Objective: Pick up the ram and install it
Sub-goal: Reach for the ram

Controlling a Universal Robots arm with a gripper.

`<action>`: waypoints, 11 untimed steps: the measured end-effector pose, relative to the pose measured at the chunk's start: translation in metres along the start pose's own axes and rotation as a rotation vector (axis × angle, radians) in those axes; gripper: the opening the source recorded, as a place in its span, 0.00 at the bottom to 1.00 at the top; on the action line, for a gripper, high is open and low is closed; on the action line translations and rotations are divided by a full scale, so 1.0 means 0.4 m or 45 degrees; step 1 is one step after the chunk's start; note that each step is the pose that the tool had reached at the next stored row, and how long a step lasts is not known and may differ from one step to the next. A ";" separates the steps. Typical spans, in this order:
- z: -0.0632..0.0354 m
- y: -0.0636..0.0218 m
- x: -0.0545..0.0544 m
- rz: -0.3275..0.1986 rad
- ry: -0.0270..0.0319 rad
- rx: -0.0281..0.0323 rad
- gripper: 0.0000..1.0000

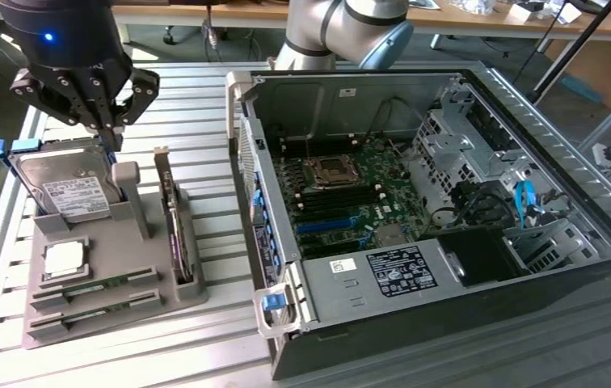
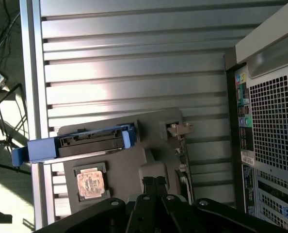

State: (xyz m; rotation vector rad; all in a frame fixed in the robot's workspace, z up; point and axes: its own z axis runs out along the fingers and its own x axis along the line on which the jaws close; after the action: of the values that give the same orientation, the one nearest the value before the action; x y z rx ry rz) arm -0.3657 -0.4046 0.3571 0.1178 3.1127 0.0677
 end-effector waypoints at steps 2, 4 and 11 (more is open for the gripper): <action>0.011 -0.003 0.001 0.000 0.0001 0.0000 0.11; 0.024 -0.006 0.002 0.000 0.0001 0.0000 0.11; 0.036 -0.008 0.002 0.000 0.0003 0.0001 0.11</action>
State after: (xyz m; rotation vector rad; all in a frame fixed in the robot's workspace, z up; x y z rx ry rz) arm -0.3664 -0.4073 0.3427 0.1175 3.1130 0.0675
